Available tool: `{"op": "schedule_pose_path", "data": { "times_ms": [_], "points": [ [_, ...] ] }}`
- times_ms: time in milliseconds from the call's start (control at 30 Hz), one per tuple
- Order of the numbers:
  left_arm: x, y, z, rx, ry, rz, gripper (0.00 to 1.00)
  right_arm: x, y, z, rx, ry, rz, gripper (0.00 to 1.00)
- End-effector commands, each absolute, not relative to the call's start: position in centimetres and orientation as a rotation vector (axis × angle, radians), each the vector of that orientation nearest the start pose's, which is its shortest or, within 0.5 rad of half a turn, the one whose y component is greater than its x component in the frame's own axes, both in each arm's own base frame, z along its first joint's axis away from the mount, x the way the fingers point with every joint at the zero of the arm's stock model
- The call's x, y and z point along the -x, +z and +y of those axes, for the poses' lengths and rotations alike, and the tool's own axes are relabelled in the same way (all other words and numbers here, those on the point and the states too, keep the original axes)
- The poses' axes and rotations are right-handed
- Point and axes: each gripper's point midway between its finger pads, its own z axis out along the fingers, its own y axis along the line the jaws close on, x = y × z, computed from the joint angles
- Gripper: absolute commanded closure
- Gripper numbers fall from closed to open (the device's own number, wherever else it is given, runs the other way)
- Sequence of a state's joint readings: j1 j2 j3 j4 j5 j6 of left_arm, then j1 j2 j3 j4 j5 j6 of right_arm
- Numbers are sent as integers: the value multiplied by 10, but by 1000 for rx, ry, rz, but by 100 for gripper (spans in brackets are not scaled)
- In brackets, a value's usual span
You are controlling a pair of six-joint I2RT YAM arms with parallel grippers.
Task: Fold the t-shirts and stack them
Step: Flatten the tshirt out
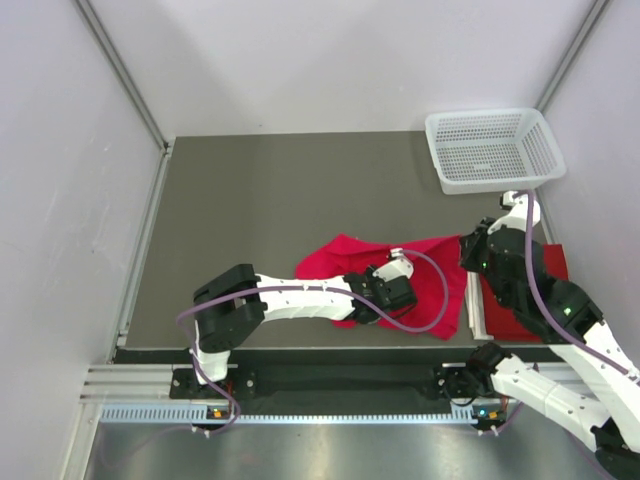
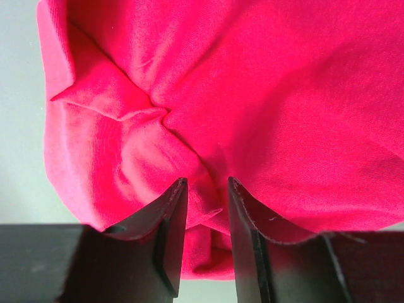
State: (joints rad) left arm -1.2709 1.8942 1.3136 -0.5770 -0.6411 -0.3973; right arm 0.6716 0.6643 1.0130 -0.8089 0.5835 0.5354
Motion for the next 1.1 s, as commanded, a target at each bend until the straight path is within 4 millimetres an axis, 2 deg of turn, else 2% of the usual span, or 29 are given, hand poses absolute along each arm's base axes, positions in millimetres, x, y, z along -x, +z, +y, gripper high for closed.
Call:
{"op": "schedule_pose_path", "data": {
  "times_ms": [0, 267, 400, 433, 500, 600, 700, 767, 800, 833, 867, 900, 933, 967, 1000, 1033, 1067],
  "points": [
    [-208, 62, -359, -834, 153, 2228, 62, -218, 291, 64, -259, 192, 1905, 100],
    [-208, 59, -354, -828, 187, 2226, 65, -217, 295, 62, -260, 187, 1895, 100],
    [-212, 65, -351, -805, 205, 2208, 76, -218, 294, 62, -256, 178, 1901, 100],
    [-212, 68, -349, -796, 215, 2205, 87, -219, 294, 62, -257, 176, 1903, 100],
    [-217, 78, -347, -734, 229, 2191, 99, -220, 292, 62, -257, 162, 1906, 100],
    [-220, 99, -346, -679, 220, 2176, 100, -222, 289, 61, -259, 138, 1913, 100],
    [-223, 131, -342, -628, 203, 2146, 100, -225, 294, 62, -256, 134, 1909, 100],
    [-232, 169, -335, -548, 215, 2088, 100, -227, 304, 62, -262, 139, 1893, 100],
    [-232, 182, -325, -537, 255, 2078, 100, -228, 312, 60, -258, 126, 1879, 100],
    [-239, 207, -313, -482, 299, 2023, 100, -230, 335, 59, -267, 140, 1842, 100],
    [-244, 238, -312, -422, 279, 1986, 100, -231, 347, 57, -269, 136, 1825, 100],
    [-245, 257, -299, -417, 333, 1960, 100, -229, 380, 52, -280, 152, 1762, 100],
    [-246, 283, -289, -370, 325, 1927, 100, -230, 394, 52, -278, 157, 1742, 100],
    [-251, 326, -281, -275, 303, 1860, 100, -228, 413, 50, -282, 177, 1703, 100],
    [-248, 354, -264, -243, 301, 1830, 100, -221, 445, 45, -287, 213, 1634, 100],
    [-247, 378, -254, -199, 271, 1801, 100, -216, 462, 43, -282, 242, 1598, 100],
    [-245, 411, -240, -115, 231, 1750, 100, -210, 478, 45, -264, 290, 1563, 100]
  ]
}}
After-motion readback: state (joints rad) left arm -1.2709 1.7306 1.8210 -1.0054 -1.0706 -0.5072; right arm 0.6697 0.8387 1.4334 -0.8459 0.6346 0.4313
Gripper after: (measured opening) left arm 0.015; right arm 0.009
